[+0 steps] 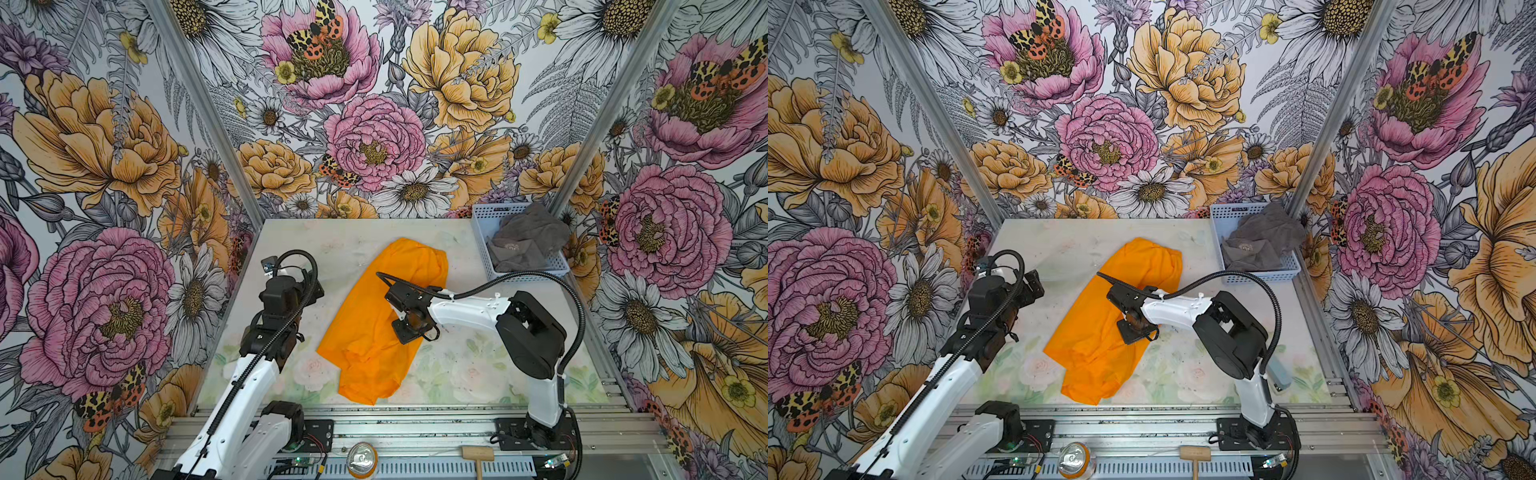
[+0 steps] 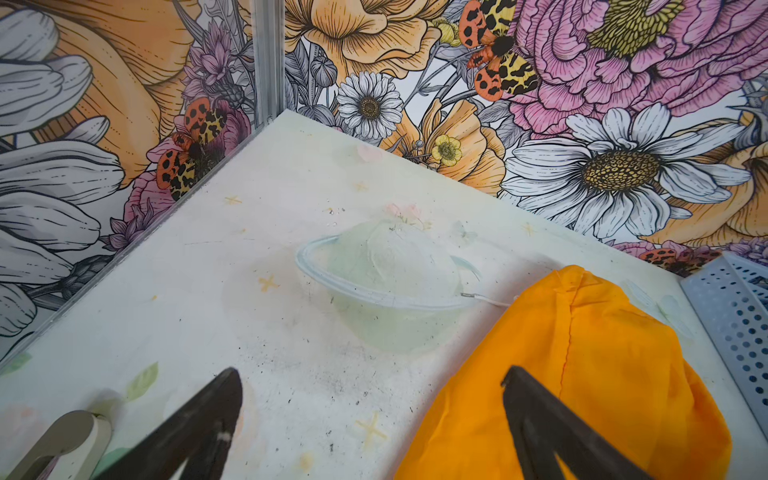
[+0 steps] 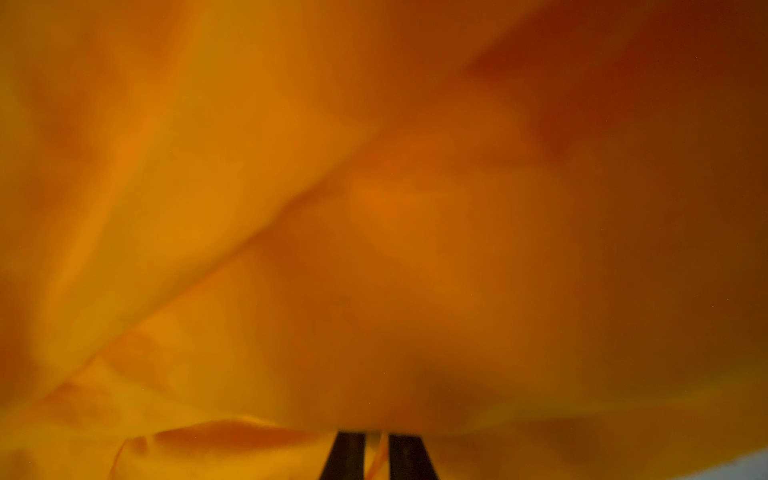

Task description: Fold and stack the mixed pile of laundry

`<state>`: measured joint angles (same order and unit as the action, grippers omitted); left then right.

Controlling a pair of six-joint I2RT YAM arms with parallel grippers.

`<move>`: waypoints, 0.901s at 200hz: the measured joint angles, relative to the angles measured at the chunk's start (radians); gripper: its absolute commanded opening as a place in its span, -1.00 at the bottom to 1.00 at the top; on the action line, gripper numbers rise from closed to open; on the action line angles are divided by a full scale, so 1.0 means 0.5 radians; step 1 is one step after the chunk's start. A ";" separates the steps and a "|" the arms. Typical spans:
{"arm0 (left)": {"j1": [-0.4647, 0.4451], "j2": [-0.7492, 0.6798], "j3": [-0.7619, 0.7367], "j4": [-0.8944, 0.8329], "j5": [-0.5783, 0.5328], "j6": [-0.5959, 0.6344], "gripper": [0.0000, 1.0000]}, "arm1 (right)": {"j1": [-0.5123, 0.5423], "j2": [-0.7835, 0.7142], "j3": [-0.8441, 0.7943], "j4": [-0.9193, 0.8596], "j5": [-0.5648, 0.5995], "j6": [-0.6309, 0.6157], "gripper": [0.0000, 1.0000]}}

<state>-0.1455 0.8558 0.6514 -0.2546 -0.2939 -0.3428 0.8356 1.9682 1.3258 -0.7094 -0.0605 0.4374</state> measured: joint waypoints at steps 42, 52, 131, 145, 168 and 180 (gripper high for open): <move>-0.001 0.011 0.001 0.001 0.046 0.001 0.98 | -0.334 -0.137 -0.154 -0.137 0.113 -0.246 -1.00; -0.002 0.027 0.001 0.002 0.063 0.001 0.98 | -0.479 -0.137 -0.143 -0.203 0.192 -0.306 -1.00; -0.153 0.335 0.105 0.034 0.192 0.002 0.98 | -0.879 0.225 1.051 -0.596 0.497 -0.430 0.29; -0.166 0.334 0.115 0.040 0.198 0.002 0.98 | -0.847 0.299 1.298 -0.599 0.431 -0.422 0.37; -0.173 0.334 0.115 0.043 0.202 0.000 0.98 | -0.815 0.529 1.672 -0.587 0.308 -0.420 0.46; -0.175 0.334 0.115 0.047 0.202 -0.002 0.98 | -0.803 0.703 1.868 -0.580 0.236 -0.422 0.49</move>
<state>-0.2333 1.0229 0.7090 -0.2314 -0.1928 -0.3435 0.4343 2.3199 2.2597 -0.9993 0.0574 0.2264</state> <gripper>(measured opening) 0.988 0.732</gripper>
